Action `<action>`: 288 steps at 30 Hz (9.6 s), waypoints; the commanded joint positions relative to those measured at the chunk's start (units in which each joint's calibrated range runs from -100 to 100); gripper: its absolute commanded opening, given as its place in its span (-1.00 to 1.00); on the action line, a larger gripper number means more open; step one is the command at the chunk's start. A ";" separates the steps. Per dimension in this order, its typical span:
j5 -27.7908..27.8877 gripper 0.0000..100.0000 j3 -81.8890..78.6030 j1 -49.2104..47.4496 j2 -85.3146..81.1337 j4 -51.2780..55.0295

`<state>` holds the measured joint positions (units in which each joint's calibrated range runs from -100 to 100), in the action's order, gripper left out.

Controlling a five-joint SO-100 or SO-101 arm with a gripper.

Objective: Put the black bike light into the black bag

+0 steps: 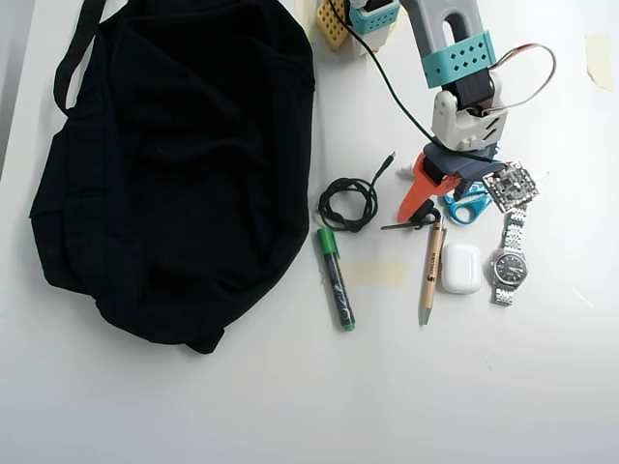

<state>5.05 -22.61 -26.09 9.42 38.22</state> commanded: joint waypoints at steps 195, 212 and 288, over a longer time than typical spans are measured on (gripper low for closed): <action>10.31 -0.38 27.64 52.87 -1.54 26.21; -1.12 -0.96 14.70 6.79 -68.84 59.97; -4.74 -0.96 -76.67 11.28 -108.51 19.83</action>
<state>0.12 -98.55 -14.50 -98.08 57.90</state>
